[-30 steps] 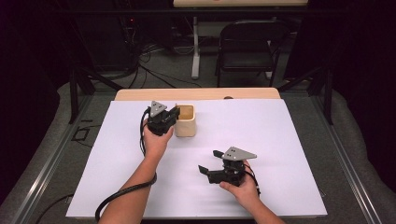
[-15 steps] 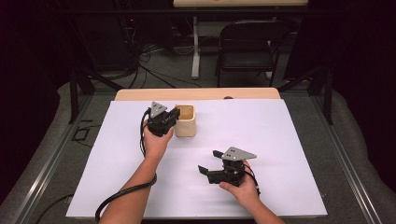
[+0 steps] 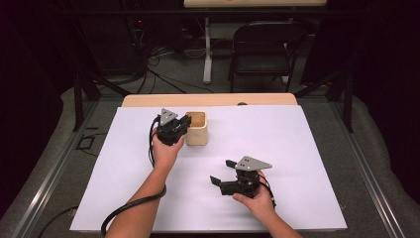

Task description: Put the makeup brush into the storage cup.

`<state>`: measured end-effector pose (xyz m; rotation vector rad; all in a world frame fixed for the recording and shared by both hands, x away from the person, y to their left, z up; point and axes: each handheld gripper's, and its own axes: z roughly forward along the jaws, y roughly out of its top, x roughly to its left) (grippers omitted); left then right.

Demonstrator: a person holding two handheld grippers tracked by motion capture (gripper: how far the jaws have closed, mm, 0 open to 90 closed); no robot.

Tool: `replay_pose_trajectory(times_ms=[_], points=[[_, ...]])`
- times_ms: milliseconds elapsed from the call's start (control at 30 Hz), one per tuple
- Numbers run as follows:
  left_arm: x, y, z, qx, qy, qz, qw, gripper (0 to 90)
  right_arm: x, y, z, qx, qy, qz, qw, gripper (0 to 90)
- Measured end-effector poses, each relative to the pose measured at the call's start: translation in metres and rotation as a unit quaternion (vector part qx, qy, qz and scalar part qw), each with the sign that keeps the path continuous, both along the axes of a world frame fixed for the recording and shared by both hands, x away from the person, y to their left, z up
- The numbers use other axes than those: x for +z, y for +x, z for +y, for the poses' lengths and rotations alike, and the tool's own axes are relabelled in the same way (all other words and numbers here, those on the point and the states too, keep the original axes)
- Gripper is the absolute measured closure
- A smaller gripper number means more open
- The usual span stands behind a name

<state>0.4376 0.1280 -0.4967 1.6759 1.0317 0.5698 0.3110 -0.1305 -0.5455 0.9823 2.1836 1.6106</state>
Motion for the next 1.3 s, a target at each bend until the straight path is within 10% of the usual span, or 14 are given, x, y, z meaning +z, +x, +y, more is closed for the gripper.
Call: replay_pose_trajectory(times_ms=[533, 1300], points=[[0.0, 0.0, -0.005, -0.016, 0.003, -0.015, 0.9997, 39.5, 0.0, 0.0, 0.0, 0.001, -0.001, 0.001, 1.0, 16.2], [0.012, -0.008, -0.004, -0.038, 0.022, -0.013, 0.999, 31.3, 0.0, 0.0, 0.001, -0.001, -0.005, -0.003, 1.0, 16.2]])
